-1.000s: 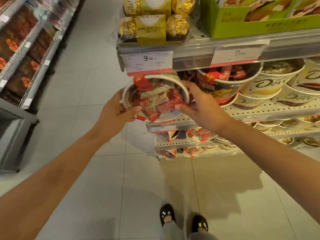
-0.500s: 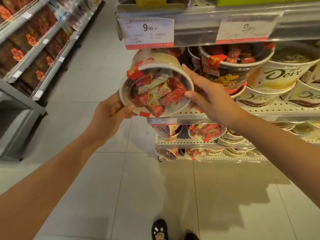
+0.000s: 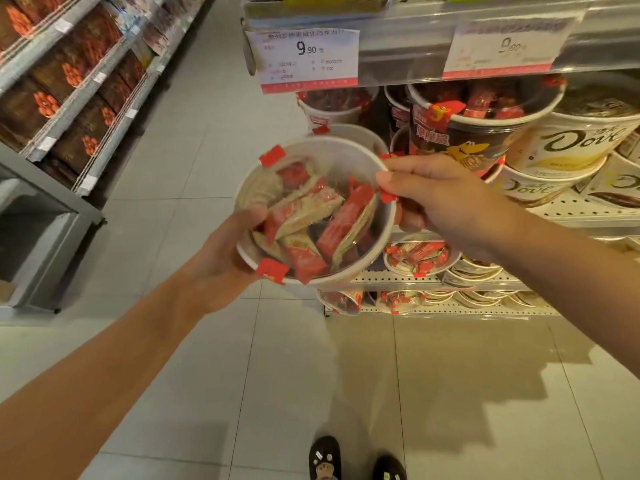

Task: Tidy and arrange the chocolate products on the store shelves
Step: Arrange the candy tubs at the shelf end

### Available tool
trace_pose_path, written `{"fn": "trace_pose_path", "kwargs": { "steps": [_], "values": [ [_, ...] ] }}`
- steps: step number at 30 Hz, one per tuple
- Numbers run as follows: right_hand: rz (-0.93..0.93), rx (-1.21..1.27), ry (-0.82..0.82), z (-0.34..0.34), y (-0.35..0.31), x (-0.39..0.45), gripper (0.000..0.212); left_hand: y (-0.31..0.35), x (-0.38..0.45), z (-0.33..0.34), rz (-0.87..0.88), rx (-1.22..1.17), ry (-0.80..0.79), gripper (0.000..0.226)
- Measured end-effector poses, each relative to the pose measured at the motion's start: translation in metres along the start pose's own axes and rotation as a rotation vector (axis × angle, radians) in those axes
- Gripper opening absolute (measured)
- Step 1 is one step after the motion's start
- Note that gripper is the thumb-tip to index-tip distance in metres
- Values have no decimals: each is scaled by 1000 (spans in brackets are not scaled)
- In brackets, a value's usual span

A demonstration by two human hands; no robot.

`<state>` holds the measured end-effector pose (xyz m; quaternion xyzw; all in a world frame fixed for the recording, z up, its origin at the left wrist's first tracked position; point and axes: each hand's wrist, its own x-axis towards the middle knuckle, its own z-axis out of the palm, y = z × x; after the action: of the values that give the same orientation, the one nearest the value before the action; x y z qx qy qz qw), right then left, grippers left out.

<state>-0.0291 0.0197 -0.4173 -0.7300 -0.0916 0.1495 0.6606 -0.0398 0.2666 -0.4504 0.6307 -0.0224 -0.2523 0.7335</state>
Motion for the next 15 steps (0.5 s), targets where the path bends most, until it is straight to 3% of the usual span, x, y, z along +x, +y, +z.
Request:
{"fn": "trace_pose_path", "kwargs": {
  "steps": [4,6,10,13,15],
  "values": [
    [92,85,89,10,13,-1,28,-4,4,0,-261,-337,81,73],
    [74,5,134,15,18,-4,26,-2,7,1,-341,-321,160,76],
    [-5,-46,31,24,26,-14,53,-3,10,-4,-362,-335,237,95],
    [-63,56,-59,29,30,-14,82,2,13,-6,-333,-330,222,72],
    [-138,-27,-52,32,28,-10,95,9,16,-8,-280,-322,165,66]
  ]
}}
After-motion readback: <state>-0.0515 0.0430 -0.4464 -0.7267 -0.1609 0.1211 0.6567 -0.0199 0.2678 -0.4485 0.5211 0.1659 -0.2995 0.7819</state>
